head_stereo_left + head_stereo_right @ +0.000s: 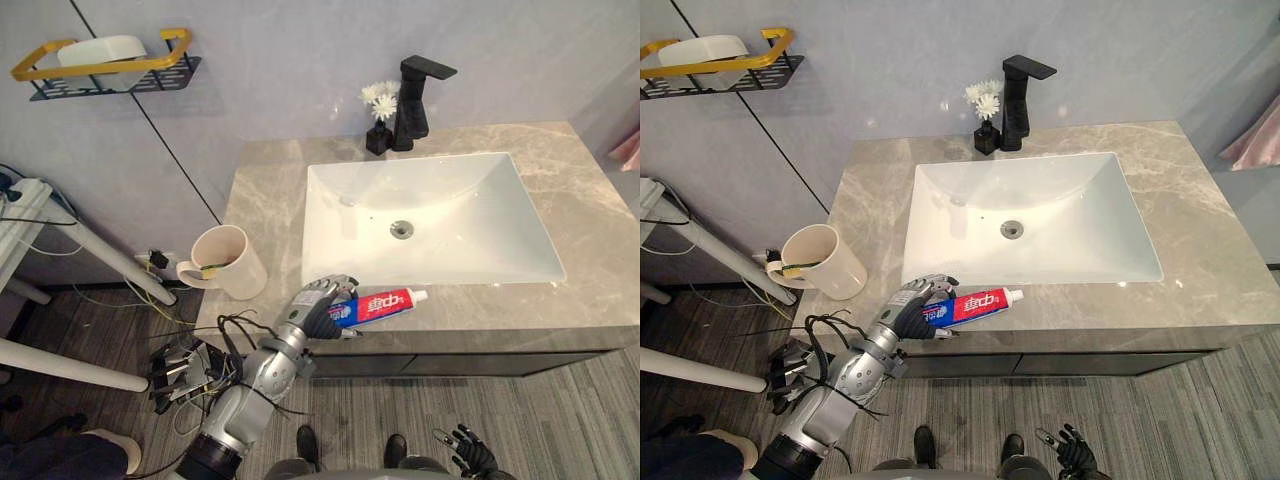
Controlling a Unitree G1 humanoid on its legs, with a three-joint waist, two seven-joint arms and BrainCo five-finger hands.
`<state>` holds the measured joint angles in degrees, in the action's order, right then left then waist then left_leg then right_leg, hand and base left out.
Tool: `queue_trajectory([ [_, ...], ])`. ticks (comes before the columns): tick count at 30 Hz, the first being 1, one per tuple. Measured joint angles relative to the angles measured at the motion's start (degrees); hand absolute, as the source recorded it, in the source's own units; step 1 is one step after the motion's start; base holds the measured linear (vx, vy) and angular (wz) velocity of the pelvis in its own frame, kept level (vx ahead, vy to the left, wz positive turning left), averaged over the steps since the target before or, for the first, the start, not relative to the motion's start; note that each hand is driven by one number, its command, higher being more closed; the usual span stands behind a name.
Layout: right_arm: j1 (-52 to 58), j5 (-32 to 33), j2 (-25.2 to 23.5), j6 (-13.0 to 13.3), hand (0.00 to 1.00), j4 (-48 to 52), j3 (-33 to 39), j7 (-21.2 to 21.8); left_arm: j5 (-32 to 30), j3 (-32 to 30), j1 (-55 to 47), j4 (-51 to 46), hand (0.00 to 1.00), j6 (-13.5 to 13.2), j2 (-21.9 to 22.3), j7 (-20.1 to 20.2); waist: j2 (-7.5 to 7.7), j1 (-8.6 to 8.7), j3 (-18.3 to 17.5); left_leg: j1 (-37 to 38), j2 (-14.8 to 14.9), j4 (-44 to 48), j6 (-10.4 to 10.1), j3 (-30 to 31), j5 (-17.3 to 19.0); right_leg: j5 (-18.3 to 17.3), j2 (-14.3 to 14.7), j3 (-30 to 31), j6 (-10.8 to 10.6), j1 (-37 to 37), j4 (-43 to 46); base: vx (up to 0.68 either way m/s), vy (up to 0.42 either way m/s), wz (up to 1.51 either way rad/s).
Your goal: Organize washtable
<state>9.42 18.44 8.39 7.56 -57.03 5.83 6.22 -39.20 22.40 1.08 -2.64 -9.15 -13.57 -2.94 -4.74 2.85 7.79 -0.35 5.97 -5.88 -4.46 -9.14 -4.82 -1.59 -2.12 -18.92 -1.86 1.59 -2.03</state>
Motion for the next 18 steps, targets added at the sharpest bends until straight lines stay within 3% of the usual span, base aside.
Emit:
queue_trajectory([
  [12,0.06,0.02,0.38,1.01,0.00,-1.13,-0.09,-0.04,2.65,0.71,-0.92,-3.62,1.00,0.54,-1.45,-0.84,-0.54,-0.01,0.51,-1.02,0.08,0.36,0.03,-0.33,-0.02,0.11,-0.10,0.58,0.29,-1.38,1.23,0.00,0.001,-0.02],
  [18,1.58,0.02,1.12,1.03,0.00,-1.20,-0.08,0.08,9.80,-0.36,-1.31,-6.87,1.00,1.53,-0.57,-0.93,-1.52,-0.37,0.73,-0.82,0.12,0.41,0.04,-0.54,-0.03,-0.38,-0.23,1.48,0.28,-2.10,2.76,0.01,0.006,-0.04],
])
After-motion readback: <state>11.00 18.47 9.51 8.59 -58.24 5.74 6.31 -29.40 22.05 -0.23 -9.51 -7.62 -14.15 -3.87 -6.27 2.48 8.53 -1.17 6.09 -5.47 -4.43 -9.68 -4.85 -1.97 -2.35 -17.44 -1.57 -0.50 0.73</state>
